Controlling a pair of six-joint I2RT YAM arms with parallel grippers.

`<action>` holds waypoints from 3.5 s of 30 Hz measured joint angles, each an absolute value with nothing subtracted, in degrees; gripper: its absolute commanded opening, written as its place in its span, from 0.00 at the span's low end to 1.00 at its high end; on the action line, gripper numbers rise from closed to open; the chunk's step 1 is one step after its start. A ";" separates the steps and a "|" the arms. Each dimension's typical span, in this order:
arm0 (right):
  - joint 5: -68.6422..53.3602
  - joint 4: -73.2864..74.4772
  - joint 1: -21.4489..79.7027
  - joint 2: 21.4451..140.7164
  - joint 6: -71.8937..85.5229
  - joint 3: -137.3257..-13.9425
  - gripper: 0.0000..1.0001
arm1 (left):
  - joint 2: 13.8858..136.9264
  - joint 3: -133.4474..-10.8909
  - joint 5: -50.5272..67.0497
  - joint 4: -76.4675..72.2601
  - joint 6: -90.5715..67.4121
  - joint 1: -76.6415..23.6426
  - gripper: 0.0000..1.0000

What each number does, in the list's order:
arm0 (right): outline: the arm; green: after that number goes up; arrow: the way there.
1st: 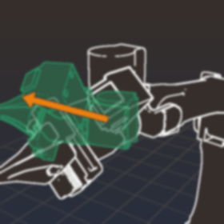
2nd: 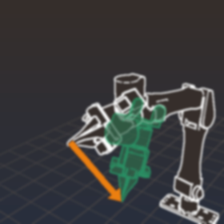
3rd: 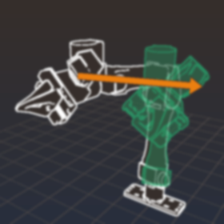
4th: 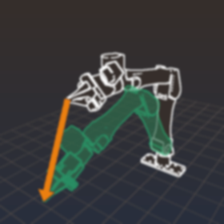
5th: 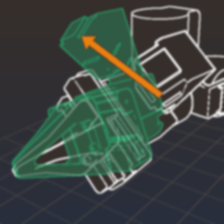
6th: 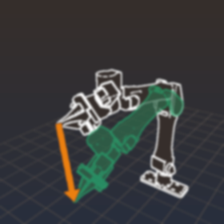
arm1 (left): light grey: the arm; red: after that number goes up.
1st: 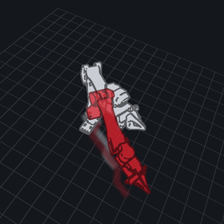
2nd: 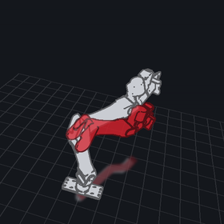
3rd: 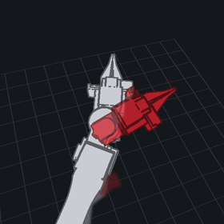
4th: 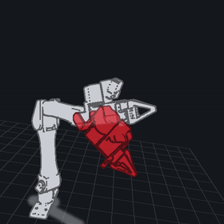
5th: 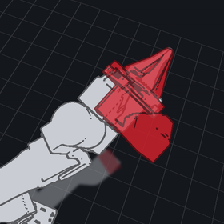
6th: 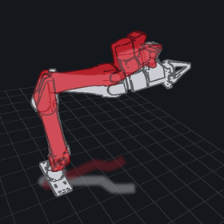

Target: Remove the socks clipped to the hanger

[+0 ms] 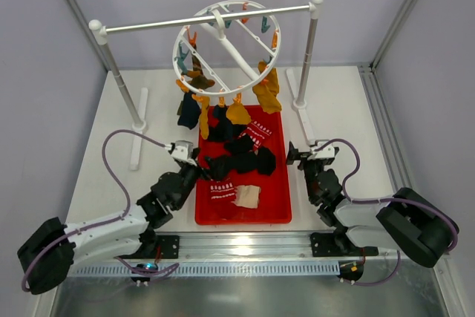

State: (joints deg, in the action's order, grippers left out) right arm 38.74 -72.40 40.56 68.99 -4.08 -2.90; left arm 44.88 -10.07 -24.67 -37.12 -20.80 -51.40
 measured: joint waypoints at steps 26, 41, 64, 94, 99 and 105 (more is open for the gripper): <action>38.22 -72.40 40.56 67.75 -3.92 -2.87 1.00 | 79.05 -17.61 -48.38 -66.59 -9.78 -52.03 0.47; 35.51 -72.40 41.23 69.28 -5.02 -2.87 1.00 | 84.86 -17.19 -47.35 -73.65 -3.97 -51.68 0.00; 29.69 -49.32 55.53 55.51 -9.76 -21.41 1.00 | 59.05 -7.92 -25.85 -70.37 -9.52 -51.64 0.00; 15.55 -4.62 63.35 90.04 -3.40 -76.49 0.99 | 38.28 -5.39 -21.32 -45.89 -10.11 -51.29 0.00; 21.41 -5.15 63.35 92.88 -3.55 -78.48 0.99 | 39.66 -5.39 -20.40 -46.00 -10.35 -51.24 0.00; 28.45 -7.11 63.37 96.36 -5.21 -79.40 0.98 | 39.68 -5.39 -19.57 -45.98 -10.55 -51.24 0.00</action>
State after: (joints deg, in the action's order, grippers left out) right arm 28.45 -7.11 63.37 96.36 -5.21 -79.40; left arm 39.68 -5.39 -19.57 -45.98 -10.55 -51.24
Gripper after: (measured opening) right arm 0.986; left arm 0.005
